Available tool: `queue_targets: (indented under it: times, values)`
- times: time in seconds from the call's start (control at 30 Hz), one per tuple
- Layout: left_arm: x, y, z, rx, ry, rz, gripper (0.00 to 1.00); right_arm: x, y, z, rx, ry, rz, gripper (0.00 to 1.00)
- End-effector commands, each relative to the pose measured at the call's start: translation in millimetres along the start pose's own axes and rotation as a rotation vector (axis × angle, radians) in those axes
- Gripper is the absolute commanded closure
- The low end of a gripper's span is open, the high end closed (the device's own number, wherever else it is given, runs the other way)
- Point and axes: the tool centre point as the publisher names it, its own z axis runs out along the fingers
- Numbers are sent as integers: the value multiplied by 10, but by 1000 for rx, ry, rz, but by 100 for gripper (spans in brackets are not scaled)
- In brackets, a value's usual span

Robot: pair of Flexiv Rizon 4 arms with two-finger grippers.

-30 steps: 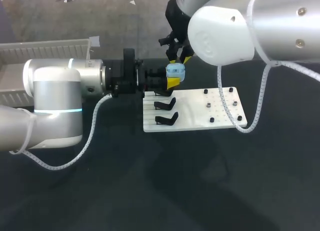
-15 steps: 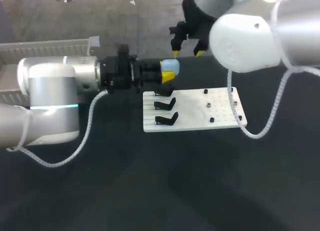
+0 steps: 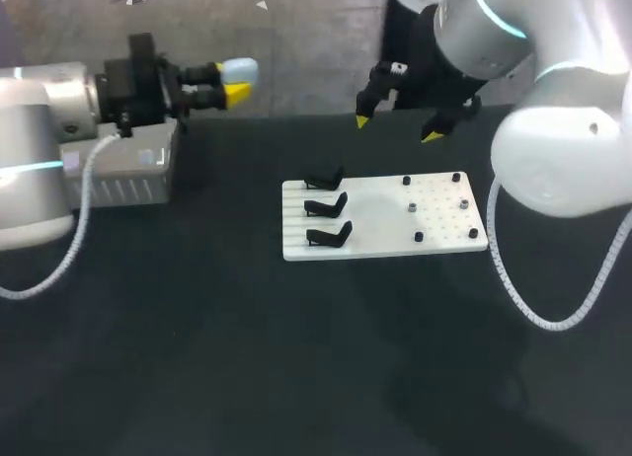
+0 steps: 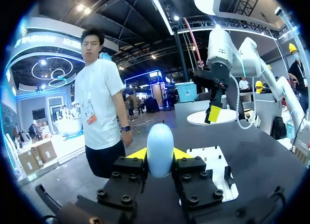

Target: Pick up each earbud case from the left stands, insert the matching earbuds, close the lid, and place the case in the box.

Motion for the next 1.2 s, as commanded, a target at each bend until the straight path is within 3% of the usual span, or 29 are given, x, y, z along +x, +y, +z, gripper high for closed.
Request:
queue_targets:
  times: [0.03, 0.2, 0.3, 0.37, 0.53, 0.8, 0.87, 0.93, 1.0, 1.2]
  values:
    - [53, 140, -562, -127, 20, 6, 100, 62, 23, 42, 12, -73, 21, 0]
    - [329, 447, -912, -204, 60, -21, 100, 118, 68, 86, 10, -74, 48, 0]
    - [549, 564, -1043, -237, 109, -42, 100, 143, 76, 99, 11, -87, 63, 0]
    - [667, 617, -1094, -256, 95, -64, 100, 163, 83, 103, 17, -98, 73, 0]
    - [972, 708, -1140, -266, 130, -119, 100, 214, 82, 134, 27, -83, 90, 0]
    - [1369, 711, -1161, -281, 179, -214, 100, 245, 126, 161, 24, -61, 89, 0]
    - [1446, 710, -1178, -287, 181, -228, 87, 239, 121, 158, 18, -60, 84, 0]
    - [1468, 698, -1193, -297, 191, -242, 56, 217, 109, 124, 4, -67, 65, 0]
    - [1458, 698, -1212, -309, 179, -250, 1, 196, 95, 69, -20, -75, 30, 0]
    - [1216, 568, -1168, -304, 171, -232, 0, 185, 75, -115, -128, -114, -118, 0]
